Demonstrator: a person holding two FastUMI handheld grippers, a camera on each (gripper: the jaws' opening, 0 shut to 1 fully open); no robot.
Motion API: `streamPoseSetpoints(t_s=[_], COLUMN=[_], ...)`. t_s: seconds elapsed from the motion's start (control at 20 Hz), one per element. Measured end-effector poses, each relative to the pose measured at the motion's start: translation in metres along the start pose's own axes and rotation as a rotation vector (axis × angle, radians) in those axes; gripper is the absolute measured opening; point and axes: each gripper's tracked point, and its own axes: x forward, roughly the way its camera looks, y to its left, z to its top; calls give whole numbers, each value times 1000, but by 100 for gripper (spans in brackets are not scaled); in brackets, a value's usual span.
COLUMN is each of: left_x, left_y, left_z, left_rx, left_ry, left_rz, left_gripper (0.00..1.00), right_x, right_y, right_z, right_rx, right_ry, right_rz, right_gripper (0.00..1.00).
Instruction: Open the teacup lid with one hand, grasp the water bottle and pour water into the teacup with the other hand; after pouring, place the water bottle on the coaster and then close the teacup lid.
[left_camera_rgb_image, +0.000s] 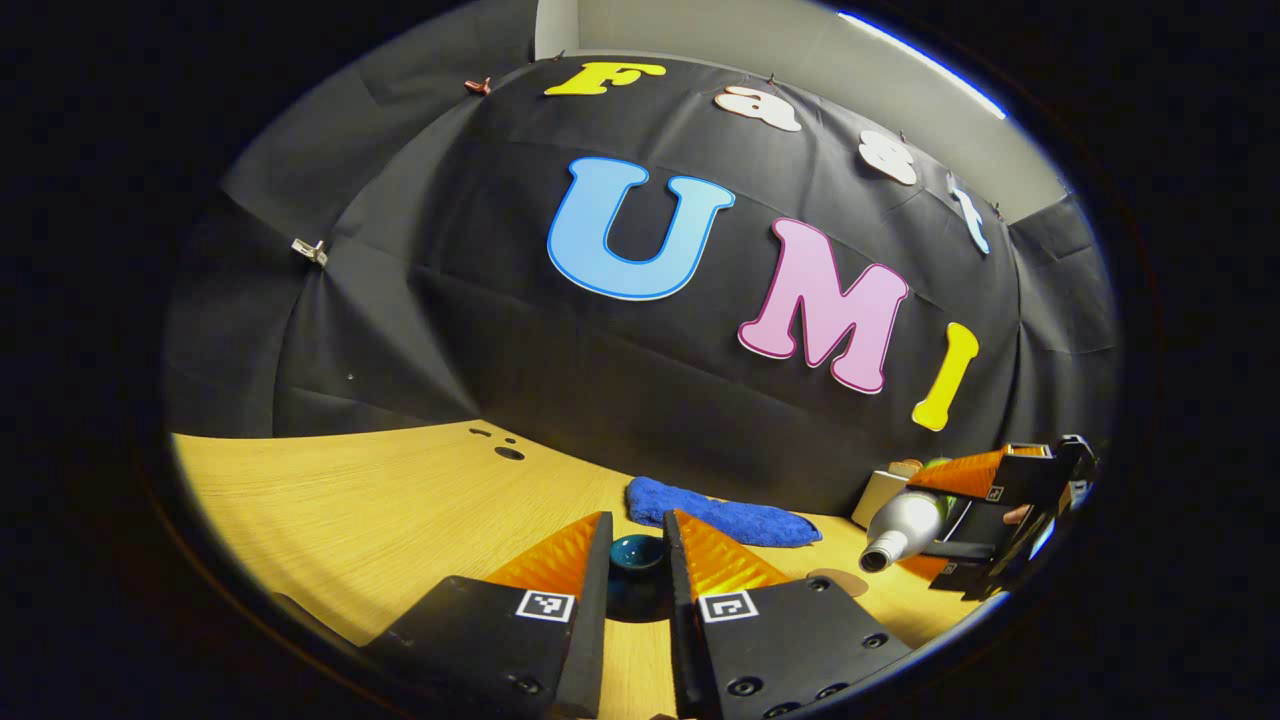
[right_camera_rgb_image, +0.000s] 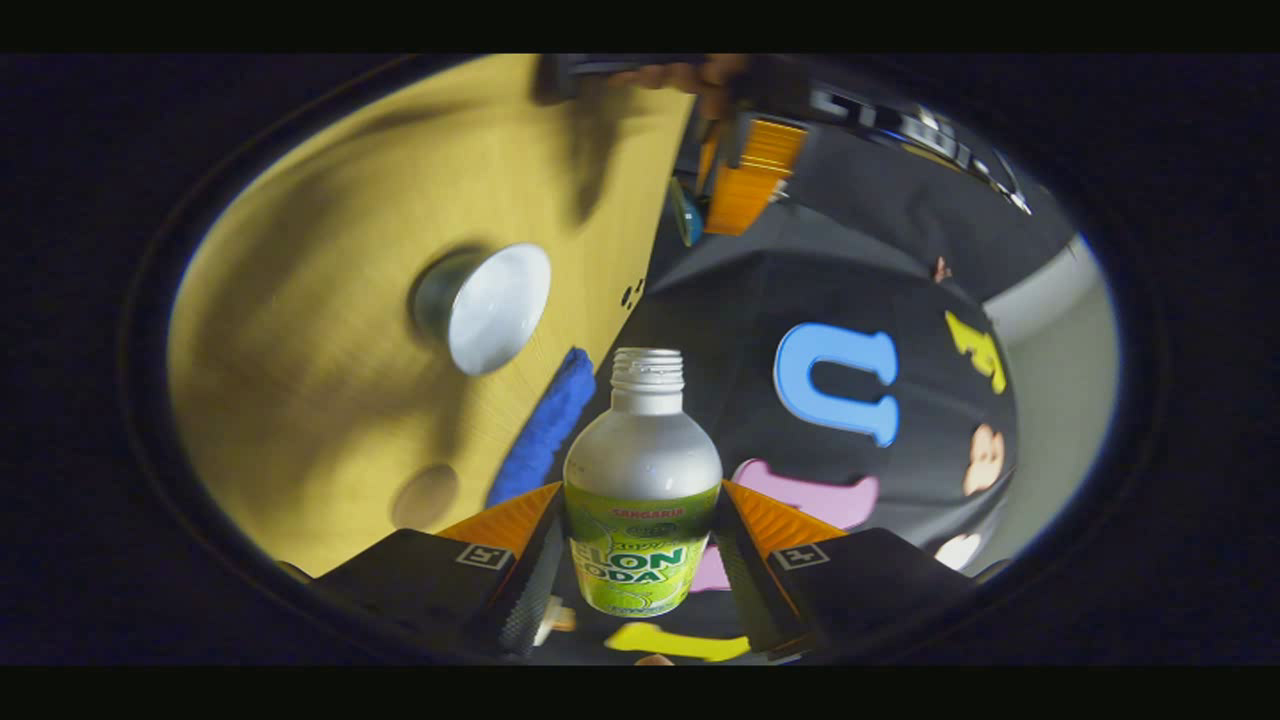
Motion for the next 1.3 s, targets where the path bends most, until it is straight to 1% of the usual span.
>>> streamPoseSetpoints(t_s=[0.15,0.25,0.35,0.45,0.5,0.55,0.6,0.65,0.7,0.8,0.85,0.9,1.1,1.25,1.3], left_x=[0,0,-1,-1,-2,-2,-2,-2,-3,-3,-2,-3,-1,-2,-2], left_y=[-3,-5,-6,-5,-3,-2,0,0,0,-2,-4,-5,-12,-13,-12], left_z=[-1,0,1,2,2,2,2,4,4,5,5,5,2,3,3], left_rx=[2,13,18,20,21,24,26,30,33,43,48,49,53,63,62], left_ry=[5,4,1,0,1,0,-1,-2,-2,-4,-4,-4,4,4,3], left_rz=[-1,-5,-7,-2,3,8,13,16,18,18,16,14,4,2,3], left_gripper=[31,31,31,31,31,31,31,31,31,31,31,31,31,31,31], right_x=[1,-1,0,2,0,-3,-6,-7,-9,-3,3,6,14,22,25], right_y=[16,19,17,6,-2,-9,-18,-26,-28,-35,-31,-25,0,8,10], right_z=[6,10,18,24,27,29,28,21,10,-30,-44,-56,-78,-92,-95], right_rx=[318,544,815,1114,1269,1417,1538,1617,1652,1656,1664,1684,1744,1751,1746], right_ry=[14,14,-14,-57,-89,-126,-169,-201,-214,-202,-192,-184,-145,-134,-128], right_rz=[68,103,148,169,174,173,167,140,104,32,12,4,4,-30,-38], right_gripper=[78,79,79,79,77,79,79,79,79,79,79,79,79,79,82])
